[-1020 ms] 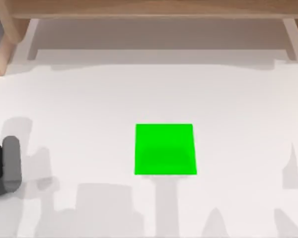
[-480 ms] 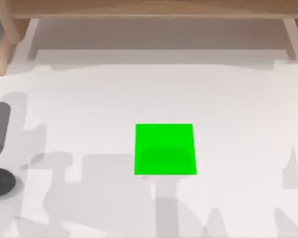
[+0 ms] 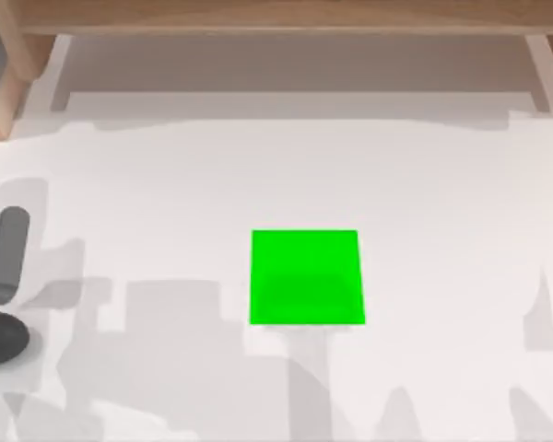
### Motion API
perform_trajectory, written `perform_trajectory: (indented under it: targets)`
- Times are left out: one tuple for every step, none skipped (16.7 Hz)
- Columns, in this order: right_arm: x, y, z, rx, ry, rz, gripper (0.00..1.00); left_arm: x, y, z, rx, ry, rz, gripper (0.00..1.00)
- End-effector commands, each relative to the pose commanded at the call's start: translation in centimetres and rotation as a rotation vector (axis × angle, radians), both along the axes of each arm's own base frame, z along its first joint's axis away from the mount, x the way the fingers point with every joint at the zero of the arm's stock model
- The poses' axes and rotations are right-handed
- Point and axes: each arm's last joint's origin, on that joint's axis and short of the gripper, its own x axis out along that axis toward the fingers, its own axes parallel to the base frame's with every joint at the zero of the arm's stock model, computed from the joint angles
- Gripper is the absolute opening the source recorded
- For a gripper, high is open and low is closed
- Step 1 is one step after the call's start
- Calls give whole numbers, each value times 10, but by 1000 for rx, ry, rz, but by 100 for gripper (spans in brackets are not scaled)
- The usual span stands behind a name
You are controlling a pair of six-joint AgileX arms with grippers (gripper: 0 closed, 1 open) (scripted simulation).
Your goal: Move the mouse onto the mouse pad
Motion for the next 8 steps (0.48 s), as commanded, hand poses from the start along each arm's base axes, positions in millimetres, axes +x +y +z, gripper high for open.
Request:
perform_trajectory:
  targets:
    - [0,0,0,0,0,0,100,1,0,-12,0,-5,0,100]
    - [0,0,0,0,0,0,100,2,0,-24,1,-11,0,100]
    - [0,0,0,0,0,0,100,2,0,-36,1,-14,-1,100]
    - [0,0,0,0,0,0,100,1,1,-47,1,-15,0,100]
    - [0,0,0,0,0,0,100,0,1,-57,1,-12,0,100]
    - [0,0,0,0,0,0,100,-2,1,-64,1,-9,0,100]
    - [0,0,0,0,0,0,100,-3,1,-68,0,-5,0,100]
    - [0,0,0,0,0,0,100,-4,0,-70,0,-4,-1,100]
